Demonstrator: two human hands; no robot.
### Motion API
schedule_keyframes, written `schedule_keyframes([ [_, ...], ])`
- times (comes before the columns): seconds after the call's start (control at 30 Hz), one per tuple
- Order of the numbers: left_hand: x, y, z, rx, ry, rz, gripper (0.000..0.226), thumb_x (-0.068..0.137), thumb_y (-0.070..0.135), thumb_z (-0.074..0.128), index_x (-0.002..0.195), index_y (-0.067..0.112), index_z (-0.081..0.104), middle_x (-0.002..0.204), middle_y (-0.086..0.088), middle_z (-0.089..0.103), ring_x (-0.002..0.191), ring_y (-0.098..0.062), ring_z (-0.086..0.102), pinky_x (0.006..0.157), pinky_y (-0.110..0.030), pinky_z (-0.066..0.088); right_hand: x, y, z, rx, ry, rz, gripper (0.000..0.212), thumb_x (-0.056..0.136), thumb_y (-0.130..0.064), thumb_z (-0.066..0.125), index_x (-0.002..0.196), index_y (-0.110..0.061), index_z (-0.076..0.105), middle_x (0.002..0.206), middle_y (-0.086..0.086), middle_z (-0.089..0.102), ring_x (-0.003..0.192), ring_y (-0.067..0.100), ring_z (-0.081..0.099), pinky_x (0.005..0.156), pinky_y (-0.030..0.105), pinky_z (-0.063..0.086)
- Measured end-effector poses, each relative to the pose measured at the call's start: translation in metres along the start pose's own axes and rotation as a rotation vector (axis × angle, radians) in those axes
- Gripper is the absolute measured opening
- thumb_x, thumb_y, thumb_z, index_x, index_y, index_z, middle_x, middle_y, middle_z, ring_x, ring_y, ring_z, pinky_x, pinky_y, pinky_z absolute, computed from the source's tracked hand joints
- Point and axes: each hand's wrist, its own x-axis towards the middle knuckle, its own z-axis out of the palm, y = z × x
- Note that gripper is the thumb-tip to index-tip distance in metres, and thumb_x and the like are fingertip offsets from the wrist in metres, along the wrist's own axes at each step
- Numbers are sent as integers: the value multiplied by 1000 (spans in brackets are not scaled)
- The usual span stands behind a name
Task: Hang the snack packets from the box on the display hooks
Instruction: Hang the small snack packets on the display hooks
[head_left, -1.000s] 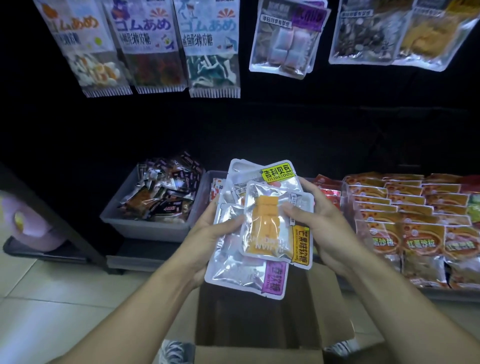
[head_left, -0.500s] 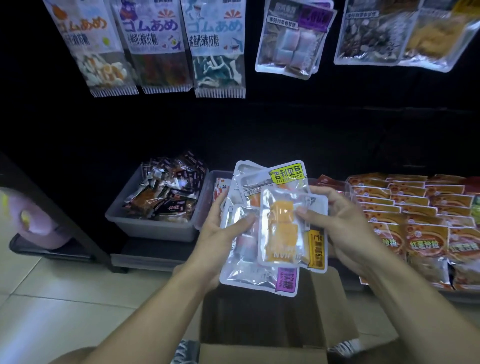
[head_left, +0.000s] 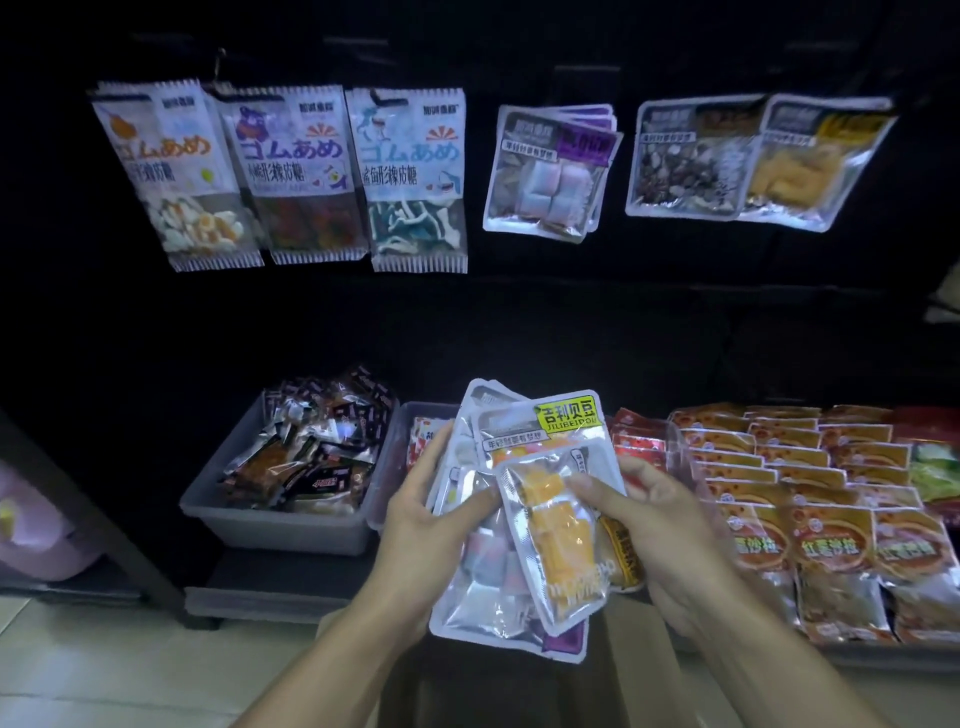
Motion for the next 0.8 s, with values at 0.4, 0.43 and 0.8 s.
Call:
schedule_keyframes([
  [0.4,19,-10,32,-44,19,-166,39,85,8,83,121,16,71,103,-13,83,90,-38,81,85,-57,64,1,-9,-13,16,138,-60,28,84,-24,85,110,-17,77,98,5,83,89,26,80,85,45,64],
  [0.43,19,-11,35,-51,10,-168,40,83,6,84,119,17,72,103,-13,83,91,-38,81,89,-61,62,0,-9,-15,-2,152,-75,26,84,-24,86,109,-18,77,96,3,83,87,24,80,82,42,64],
  [0.8,20,-22,59,-46,54,-83,35,86,5,85,113,22,71,99,-5,84,91,-34,81,88,-60,63,0,-6,-35,-143,158,25,46,79,-54,77,106,-16,74,89,1,82,77,21,80,58,28,56],
])
